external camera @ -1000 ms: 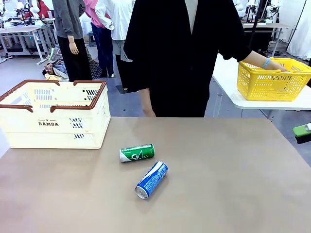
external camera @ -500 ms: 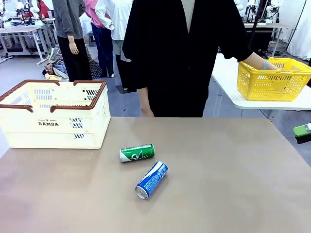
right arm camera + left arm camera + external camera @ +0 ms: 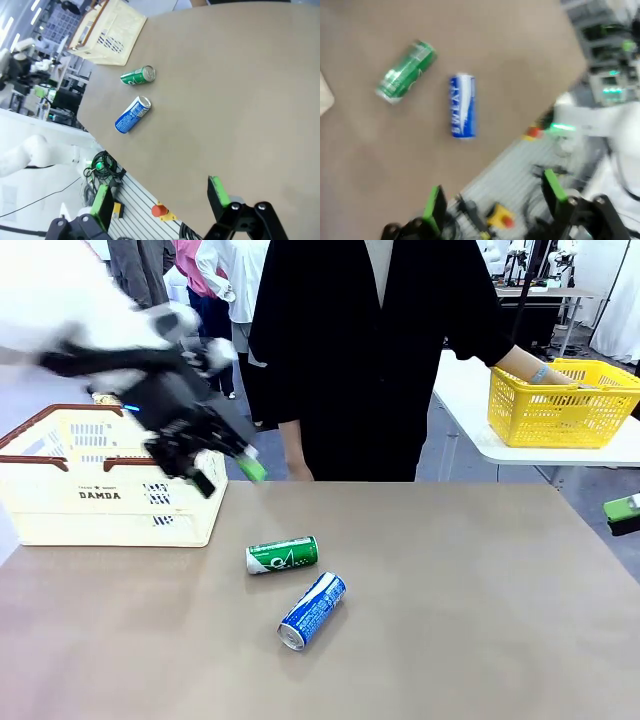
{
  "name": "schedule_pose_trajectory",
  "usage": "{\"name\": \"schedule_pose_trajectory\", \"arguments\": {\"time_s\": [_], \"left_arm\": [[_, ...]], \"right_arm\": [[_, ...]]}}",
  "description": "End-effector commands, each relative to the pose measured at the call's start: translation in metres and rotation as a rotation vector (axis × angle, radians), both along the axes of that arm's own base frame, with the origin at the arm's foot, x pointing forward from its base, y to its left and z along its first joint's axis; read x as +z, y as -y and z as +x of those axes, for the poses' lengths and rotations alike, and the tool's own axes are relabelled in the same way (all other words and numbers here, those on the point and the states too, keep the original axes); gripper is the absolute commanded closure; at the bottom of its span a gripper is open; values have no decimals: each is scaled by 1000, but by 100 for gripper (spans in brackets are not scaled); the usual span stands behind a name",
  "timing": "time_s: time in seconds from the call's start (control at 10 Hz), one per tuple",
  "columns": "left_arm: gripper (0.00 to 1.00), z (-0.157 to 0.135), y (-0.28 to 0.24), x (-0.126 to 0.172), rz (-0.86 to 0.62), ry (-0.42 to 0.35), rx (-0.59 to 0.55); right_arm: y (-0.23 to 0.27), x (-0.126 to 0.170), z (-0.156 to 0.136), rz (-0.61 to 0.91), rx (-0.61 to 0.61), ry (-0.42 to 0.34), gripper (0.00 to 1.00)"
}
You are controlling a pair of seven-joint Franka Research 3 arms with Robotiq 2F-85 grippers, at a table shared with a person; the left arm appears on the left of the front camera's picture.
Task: Place the drinks into the Shopping basket.
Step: Pick up one drink and place it into the Shopping basket.
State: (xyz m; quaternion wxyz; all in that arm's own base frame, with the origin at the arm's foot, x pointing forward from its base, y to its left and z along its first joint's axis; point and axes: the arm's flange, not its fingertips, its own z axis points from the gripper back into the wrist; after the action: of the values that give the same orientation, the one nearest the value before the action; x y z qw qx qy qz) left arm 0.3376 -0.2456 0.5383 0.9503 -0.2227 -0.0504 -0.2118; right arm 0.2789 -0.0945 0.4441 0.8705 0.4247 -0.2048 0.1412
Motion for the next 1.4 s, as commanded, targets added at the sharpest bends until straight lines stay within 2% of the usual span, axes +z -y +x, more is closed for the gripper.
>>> {"name": "schedule_pose_trajectory", "arguments": {"time_s": [0.0, 0.1, 0.3, 0.4, 0.5, 0.6, 0.7, 0.8, 1.0, 1.1, 1.2, 1.3], "left_arm": [[0, 36, -1, -23, 371, 119, 97], [0, 0, 0, 0, 0, 0, 0], [0, 0, 0, 0, 0, 0, 0], [0, 17, 18, -16, 100, 48, -13], [0, 36, 29, -19, 200, -54, -31], [0, 74, 39, -29, 212, -123, -15], [0, 95, 46, -40, 208, -149, 34], [0, 103, 52, -50, 216, -237, 106], [0, 116, 64, -62, 232, -234, 203], [0, 123, 68, -68, 263, -245, 183], [0, 127, 70, -70, 262, -216, 143], [0, 129, 69, -67, 231, -125, 35]], "right_arm": [[0, 3, 0, 14, 1, 9, 0], [0, 3, 0, 14, 1, 9, 0], [0, 3, 0, 14, 1, 9, 0], [0, 3, 0, 14, 1, 9, 0], [0, 3, 0, 14, 1, 9, 0], [0, 3, 0, 14, 1, 9, 0], [0, 3, 0, 14, 1, 9, 0], [0, 3, 0, 14, 1, 9, 0], [0, 3, 0, 14, 1, 9, 0], [0, 3, 0, 14, 1, 9, 0], [0, 3, 0, 14, 1, 9, 0], [0, 3, 0, 14, 1, 9, 0]]}}
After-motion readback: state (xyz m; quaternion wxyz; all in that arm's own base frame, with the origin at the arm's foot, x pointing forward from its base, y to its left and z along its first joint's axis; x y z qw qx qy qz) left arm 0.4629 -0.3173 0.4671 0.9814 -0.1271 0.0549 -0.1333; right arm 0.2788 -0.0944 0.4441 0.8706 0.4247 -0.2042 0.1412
